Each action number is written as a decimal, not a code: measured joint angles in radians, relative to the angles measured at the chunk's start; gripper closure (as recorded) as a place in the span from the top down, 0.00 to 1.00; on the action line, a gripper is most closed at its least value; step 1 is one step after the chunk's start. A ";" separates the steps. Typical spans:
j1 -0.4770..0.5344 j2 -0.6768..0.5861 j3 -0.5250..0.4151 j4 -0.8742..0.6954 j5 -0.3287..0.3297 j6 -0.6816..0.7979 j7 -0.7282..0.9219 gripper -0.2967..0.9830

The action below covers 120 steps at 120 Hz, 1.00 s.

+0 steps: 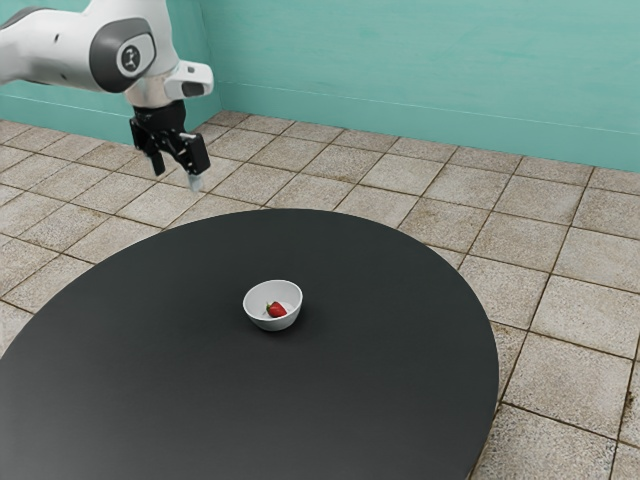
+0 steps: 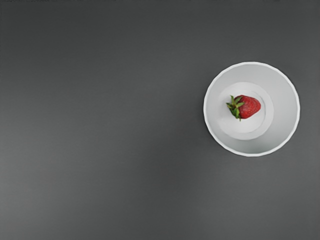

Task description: Take strawberry from the bowl

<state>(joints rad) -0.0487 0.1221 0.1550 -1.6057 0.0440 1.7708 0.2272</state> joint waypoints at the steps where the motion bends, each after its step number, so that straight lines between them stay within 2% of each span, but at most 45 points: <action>1: 0.000 0.000 0.000 0.001 0.000 0.000 0.000 0.77; 40: -0.031 0.002 -0.005 0.008 -0.001 -0.002 -0.012 0.77; 52: -0.035 0.045 -0.006 0.015 -0.001 0.004 0.027 0.77; 78: -0.034 0.099 -0.046 0.012 -0.009 0.111 0.368 0.77; 120: -0.027 0.213 -0.080 -0.063 0.036 0.231 0.837 0.77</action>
<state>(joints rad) -0.0756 0.3349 0.0745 -1.6682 0.0804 2.0014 1.0642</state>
